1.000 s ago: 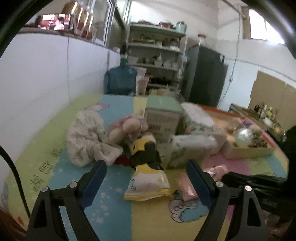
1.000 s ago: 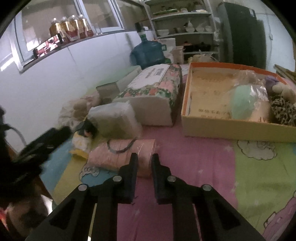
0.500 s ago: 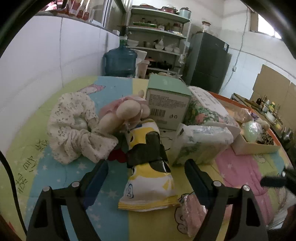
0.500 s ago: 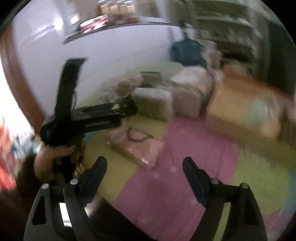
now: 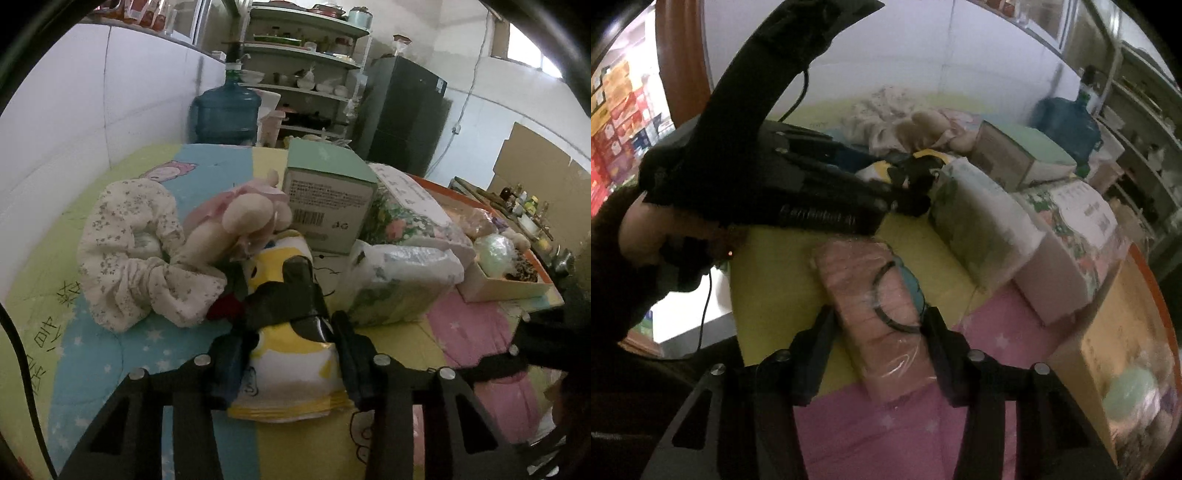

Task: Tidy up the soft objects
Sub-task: 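Grasp the pink packet with the right tool while the left tool grasps the yellow-white packet, then carry the pink packet with the right tool while the left tool carries the yellow-white packet over the tray, then open the left tool to drop the yellow-white packet while the right tool releases the pink packet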

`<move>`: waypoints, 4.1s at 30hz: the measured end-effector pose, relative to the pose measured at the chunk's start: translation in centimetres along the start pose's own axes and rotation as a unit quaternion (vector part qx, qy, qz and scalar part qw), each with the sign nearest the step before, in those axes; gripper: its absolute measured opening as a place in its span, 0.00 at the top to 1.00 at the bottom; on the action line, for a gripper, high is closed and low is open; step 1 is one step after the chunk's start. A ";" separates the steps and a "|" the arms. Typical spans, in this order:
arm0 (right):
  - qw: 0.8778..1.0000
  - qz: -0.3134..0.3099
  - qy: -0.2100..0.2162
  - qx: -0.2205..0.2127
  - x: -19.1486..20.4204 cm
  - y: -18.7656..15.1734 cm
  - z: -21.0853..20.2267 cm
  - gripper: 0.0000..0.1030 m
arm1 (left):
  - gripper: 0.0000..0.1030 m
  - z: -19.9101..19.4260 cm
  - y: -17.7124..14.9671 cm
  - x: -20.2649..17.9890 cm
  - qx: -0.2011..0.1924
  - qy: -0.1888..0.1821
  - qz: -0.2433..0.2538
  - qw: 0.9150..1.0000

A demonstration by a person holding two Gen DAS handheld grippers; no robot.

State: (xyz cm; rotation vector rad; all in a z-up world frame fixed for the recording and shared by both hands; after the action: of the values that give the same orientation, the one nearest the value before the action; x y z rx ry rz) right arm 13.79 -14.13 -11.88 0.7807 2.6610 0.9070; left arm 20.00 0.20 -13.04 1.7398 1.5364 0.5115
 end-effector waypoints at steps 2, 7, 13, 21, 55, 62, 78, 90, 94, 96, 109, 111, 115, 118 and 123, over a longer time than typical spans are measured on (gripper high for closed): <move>1.000 0.015 0.009 -0.010 0.3 -1.1 -1.0 0.52 | 0.59 -0.2 -0.1 0.0 -0.005 0.002 0.005 1.000; 0.996 0.063 0.007 -0.057 0.6 -2.2 -4.1 0.52 | 0.60 -1.1 -0.7 0.1 -0.019 0.001 -0.001 1.000; 0.987 0.119 -0.018 -0.107 0.4 -3.5 -7.2 0.52 | 0.60 -3.9 -1.3 0.3 -0.043 0.006 -0.006 0.999; 0.976 0.159 -0.055 -0.141 -0.2 -4.0 -9.8 0.52 | 0.60 -7.4 -0.5 -0.7 -0.078 0.004 0.008 0.997; 0.915 0.268 -0.260 -0.154 -12.7 -11.3 -20.3 0.52 | 0.60 -3.0 7.7 -18.2 -0.095 -0.110 0.108 0.984; 0.906 0.295 -0.268 -0.142 -17.2 -12.6 -19.8 0.52 | 0.60 1.7 9.1 -20.4 -0.059 -0.113 0.093 0.987; 0.904 0.326 -0.250 -0.119 -22.6 -13.6 -16.1 0.52 | 0.60 9.1 10.3 -22.2 -0.006 -0.088 0.072 0.994; 0.912 0.319 -0.241 -0.093 -23.2 -13.1 -13.7 0.52 | 0.59 12.0 10.4 -22.3 0.023 -0.069 0.075 0.995; 0.913 0.321 -0.237 -0.085 -23.5 -13.3 -13.0 0.52 | 0.59 12.7 10.4 -22.0 0.032 -0.074 0.065 0.995; 0.913 0.323 -0.234 -0.083 -23.6 -13.4 -12.7 0.52 | 0.59 13.0 10.3 -21.9 0.037 -0.082 0.059 0.994; 0.914 0.335 -0.207 -0.094 -24.3 -14.2 -12.2 0.49 | 0.35 12.9 9.4 -21.9 0.035 -0.104 0.054 0.992; 0.913 0.339 -0.204 -0.097 -24.2 -14.4 -12.2 0.48 | 0.33 12.4 9.5 -21.9 0.028 -0.105 0.055 0.993; 0.912 0.345 -0.196 -0.105 -24.1 -14.7 -12.5 0.38 | 0.32 11.1 9.6 -21.8 0.012 -0.103 0.050 0.993; 0.911 0.346 -0.197 -0.108 -23.9 -14.9 -12.7 0.35 | 0.32 9.8 9.7 -21.7 -0.005 -0.100 0.052 0.994; 0.908 0.348 -0.203 -0.118 -23.4 -15.1 -13.5 0.34 | 0.32 7.7 9.7 -21.2 -0.034 -0.084 0.054 0.994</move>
State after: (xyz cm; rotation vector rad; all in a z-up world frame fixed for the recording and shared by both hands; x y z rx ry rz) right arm 22.10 -43.89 -9.77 1.6869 1.8659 1.0370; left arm 27.69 -22.28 -7.00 1.7724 1.3003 0.4537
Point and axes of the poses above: each gripper's, at about its wrist camera, not at the fingertips, and z roughly the way its jaws point, x to its left, y to its top, the point moved 1 cm from there along z, roughly the way its jaws point, and after that the axes turned 3 degrees about -x, right-handed, at the moved point
